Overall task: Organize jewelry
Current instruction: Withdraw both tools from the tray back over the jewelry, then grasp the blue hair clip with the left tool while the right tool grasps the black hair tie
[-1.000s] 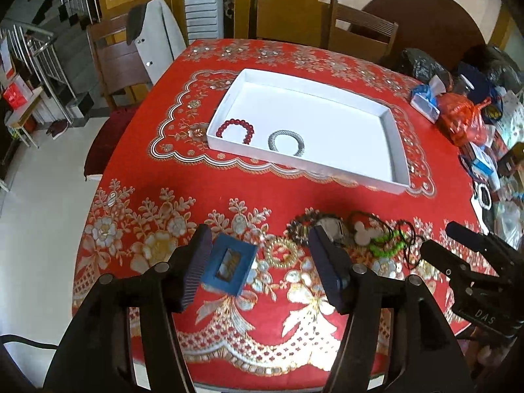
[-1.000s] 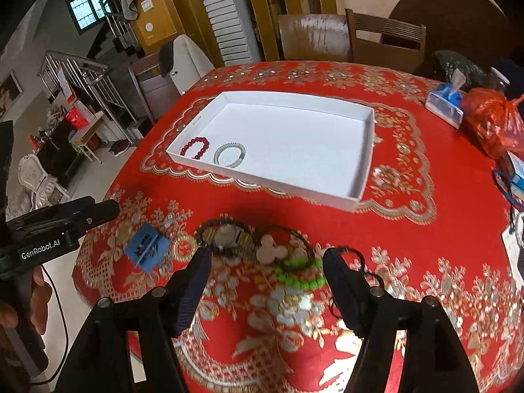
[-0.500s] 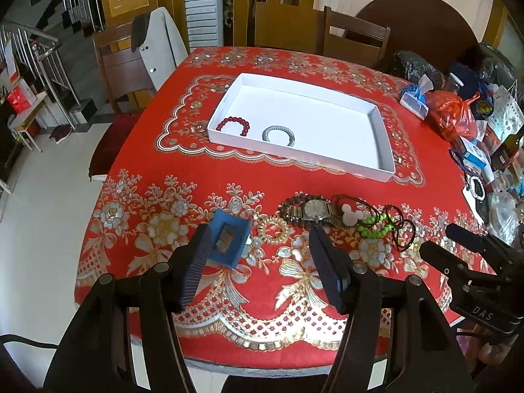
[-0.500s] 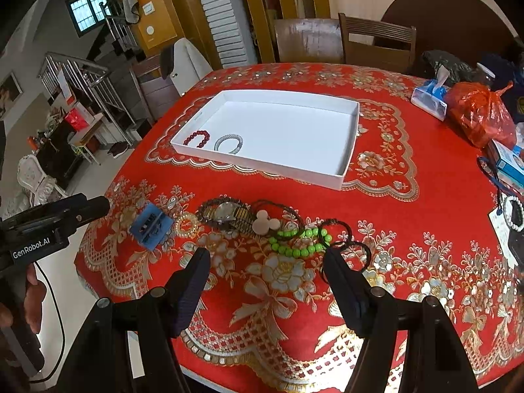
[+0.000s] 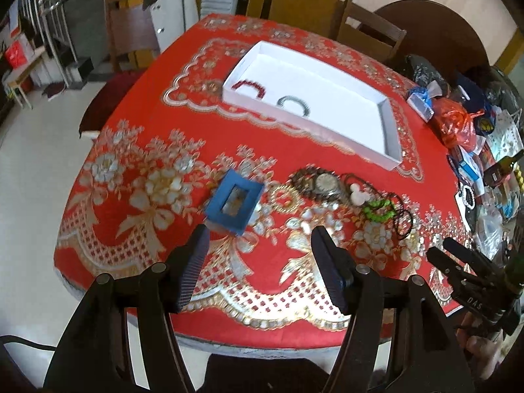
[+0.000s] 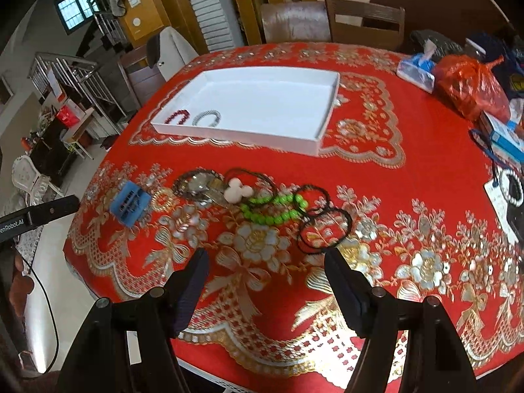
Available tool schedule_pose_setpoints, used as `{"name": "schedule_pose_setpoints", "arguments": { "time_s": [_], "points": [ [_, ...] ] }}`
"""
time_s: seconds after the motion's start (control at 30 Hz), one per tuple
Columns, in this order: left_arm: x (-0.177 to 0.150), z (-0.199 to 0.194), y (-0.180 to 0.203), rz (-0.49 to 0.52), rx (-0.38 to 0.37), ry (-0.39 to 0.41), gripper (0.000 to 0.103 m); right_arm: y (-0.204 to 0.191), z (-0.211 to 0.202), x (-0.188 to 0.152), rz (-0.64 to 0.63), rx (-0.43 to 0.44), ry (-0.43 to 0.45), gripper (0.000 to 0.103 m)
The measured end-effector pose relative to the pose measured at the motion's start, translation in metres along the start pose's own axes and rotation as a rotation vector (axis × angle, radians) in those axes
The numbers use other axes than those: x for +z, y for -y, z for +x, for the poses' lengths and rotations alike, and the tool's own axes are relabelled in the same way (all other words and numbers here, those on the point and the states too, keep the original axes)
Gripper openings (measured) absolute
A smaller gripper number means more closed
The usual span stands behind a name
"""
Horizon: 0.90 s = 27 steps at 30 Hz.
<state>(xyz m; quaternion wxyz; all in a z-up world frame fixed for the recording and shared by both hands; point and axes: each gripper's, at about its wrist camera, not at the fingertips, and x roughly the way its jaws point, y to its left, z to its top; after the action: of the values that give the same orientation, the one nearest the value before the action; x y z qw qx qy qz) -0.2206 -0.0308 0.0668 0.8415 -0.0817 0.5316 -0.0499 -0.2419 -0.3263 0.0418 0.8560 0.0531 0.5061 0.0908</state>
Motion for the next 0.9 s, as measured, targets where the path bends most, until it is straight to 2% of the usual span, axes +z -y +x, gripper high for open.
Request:
{"name": "schedule_pose_setpoints", "arguments": {
  "time_s": [0.27,0.57,0.87,0.9],
  "points": [
    [-0.005,0.012,-0.015,-0.027,-0.016,-0.039,0.065,0.018,0.010,0.002,0.044,-0.004,-0.023,0.070],
    [-0.001,0.029,-0.020,-0.016,-0.024,-0.078,0.066,0.008,0.019,0.014,0.021,0.024,-0.030,0.070],
    [0.005,0.041,-0.011,0.024,-0.022,-0.105,0.066,-0.001,0.050,0.042,-0.083,0.044,-0.036,0.069],
    [0.006,0.042,-0.011,0.028,-0.020,-0.105,0.066,-0.001,0.055,0.047,-0.097,0.037,-0.040,0.065]
  ]
}}
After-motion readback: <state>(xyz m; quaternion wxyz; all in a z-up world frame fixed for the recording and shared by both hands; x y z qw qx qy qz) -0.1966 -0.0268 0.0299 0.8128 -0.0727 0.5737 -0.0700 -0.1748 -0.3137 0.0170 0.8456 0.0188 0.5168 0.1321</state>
